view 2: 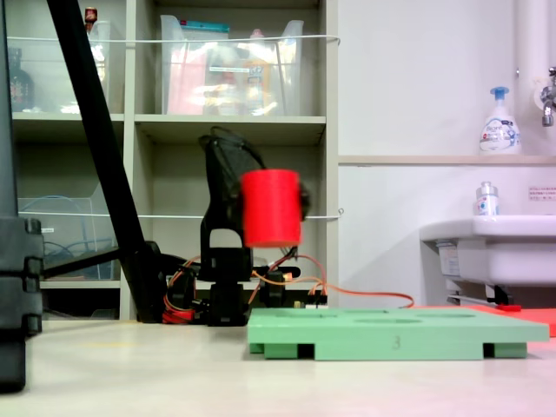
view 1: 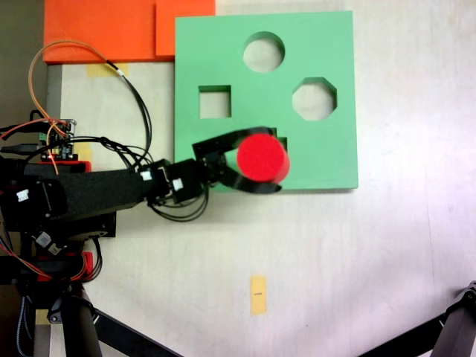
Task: Put the cylinder block into the corresponding hole
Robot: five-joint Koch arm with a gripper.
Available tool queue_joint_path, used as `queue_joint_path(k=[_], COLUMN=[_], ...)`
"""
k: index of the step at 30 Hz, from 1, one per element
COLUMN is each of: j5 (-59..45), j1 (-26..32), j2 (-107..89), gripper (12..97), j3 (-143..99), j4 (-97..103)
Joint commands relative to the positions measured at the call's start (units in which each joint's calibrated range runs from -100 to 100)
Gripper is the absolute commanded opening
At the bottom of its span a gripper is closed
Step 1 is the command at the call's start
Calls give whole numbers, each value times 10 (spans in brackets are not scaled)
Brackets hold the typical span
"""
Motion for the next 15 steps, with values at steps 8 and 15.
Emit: queue_joint_path(k=[8, 15], j5=[-8, -8], j1=[88, 126], j2=[175, 257], gripper=[313, 314], j3=[144, 178], j4=[-8, -11])
